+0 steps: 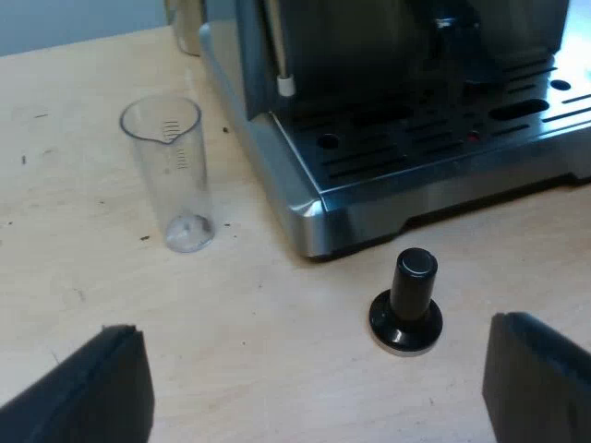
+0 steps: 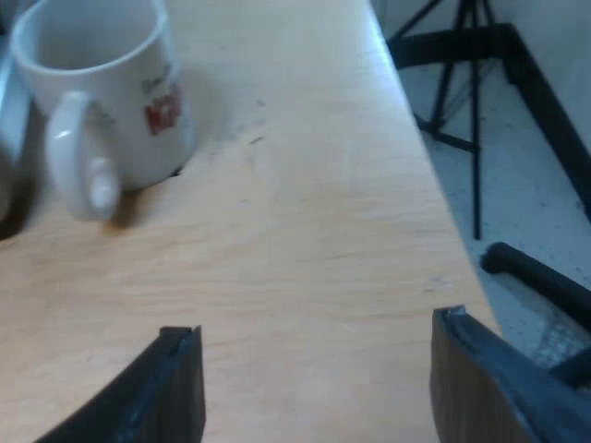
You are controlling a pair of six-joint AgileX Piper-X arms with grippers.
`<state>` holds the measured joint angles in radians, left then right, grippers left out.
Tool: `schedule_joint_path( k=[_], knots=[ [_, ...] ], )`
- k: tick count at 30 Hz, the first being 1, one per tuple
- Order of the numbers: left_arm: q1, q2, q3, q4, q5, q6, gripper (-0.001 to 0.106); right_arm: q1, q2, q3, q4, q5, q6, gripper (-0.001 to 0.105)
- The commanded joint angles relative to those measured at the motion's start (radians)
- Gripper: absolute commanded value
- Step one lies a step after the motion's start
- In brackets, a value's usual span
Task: Remove mug from coffee machine
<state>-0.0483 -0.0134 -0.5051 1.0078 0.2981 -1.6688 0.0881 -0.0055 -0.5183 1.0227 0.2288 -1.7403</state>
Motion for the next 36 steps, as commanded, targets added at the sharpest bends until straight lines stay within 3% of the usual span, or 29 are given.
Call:
schedule_joint_path(
  k=[1,36],
  knots=[
    [0.0,-0.036,-0.001,-0.003,-0.01,-0.001,0.087,-0.039,-0.045,-0.003,-0.004,-0.001,-0.007,0.057],
    [-0.001,-0.041,-0.001,-0.003,-0.01,-0.001,0.087,-0.045,-0.045,-0.003,-0.004,-0.001,-0.007,0.057]
  ],
)
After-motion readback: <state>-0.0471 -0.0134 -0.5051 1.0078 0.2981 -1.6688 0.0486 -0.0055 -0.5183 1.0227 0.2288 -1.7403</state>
